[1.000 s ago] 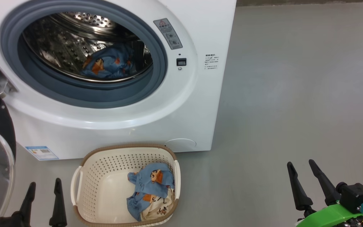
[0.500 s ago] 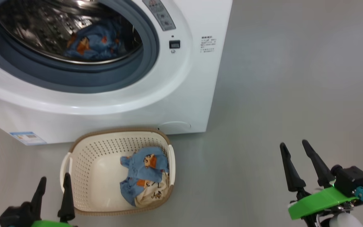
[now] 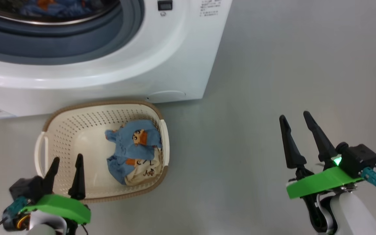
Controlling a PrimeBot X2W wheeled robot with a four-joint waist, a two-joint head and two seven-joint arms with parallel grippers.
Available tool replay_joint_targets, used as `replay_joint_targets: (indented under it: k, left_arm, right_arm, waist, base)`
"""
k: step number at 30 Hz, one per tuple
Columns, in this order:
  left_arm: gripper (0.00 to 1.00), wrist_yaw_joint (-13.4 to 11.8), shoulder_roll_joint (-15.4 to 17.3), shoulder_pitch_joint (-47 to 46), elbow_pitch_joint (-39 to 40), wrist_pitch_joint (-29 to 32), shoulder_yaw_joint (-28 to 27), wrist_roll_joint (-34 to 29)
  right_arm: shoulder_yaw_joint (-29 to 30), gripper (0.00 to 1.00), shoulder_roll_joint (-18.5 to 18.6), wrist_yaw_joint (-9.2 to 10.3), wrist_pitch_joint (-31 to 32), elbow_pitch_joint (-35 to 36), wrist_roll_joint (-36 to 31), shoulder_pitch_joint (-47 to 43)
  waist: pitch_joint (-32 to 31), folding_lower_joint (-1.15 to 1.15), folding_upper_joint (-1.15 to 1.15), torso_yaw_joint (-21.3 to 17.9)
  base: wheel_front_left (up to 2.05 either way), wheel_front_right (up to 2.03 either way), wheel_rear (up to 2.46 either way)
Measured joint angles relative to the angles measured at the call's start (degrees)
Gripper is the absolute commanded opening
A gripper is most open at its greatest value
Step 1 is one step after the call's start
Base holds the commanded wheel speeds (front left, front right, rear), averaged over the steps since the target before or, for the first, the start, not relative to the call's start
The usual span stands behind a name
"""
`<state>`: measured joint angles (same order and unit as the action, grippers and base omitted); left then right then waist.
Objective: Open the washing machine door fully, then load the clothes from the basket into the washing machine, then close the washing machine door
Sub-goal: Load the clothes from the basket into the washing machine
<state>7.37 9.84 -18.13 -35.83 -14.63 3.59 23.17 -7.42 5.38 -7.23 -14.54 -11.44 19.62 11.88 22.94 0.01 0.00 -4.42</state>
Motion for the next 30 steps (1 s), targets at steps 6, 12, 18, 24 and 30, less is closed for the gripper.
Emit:
replay_joint_targets:
  k: [6,12,18,24,30]
  left_arm:
    - [1.0,0.0,0.57,-5.53,-6.62,0.0,5.23,1.67]
    - [1.0,0.0,2.52,-10.87,-13.0,0.0,10.69,3.85]
    - [1.0,0.0,4.65,-16.25,-18.12,0.0,16.67,7.2]
    - [1.0,0.0,6.83,-21.67,-22.42,0.0,23.12,11.09]
    - [1.0,0.01,8.24,-25.81,-24.43,0.59,27.96,14.57]
  right_arm:
    - [-0.22,1.0,-0.89,0.0,0.0,0.68,-0.12,3.27]
    - [-0.94,1.0,-1.71,0.0,0.0,1.02,-0.24,5.71]
    - [-1.33,1.0,-2.09,0.0,0.0,1.44,-0.25,7.05]
    - [-1.67,1.0,-2.23,0.0,0.0,2.23,-0.24,8.42]
    - [-2.2,1.0,-2.29,0.0,0.0,2.77,0.03,9.32]
  waist:
    - [4.42,0.0,0.0,-1.22]
    - [8.6,0.0,0.0,-2.82]
    - [12.56,0.0,0.0,-4.77]
    - [16.33,0.0,0.0,-6.62]
    - [19.4,-0.01,0.0,-7.8]
  base:
    - [0.0,0.0,0.0]
    - [0.0,0.0,0.0]
    - [0.0,0.0,0.0]
    - [0.0,0.0,0.0]
    - [0.0,0.0,0.0]
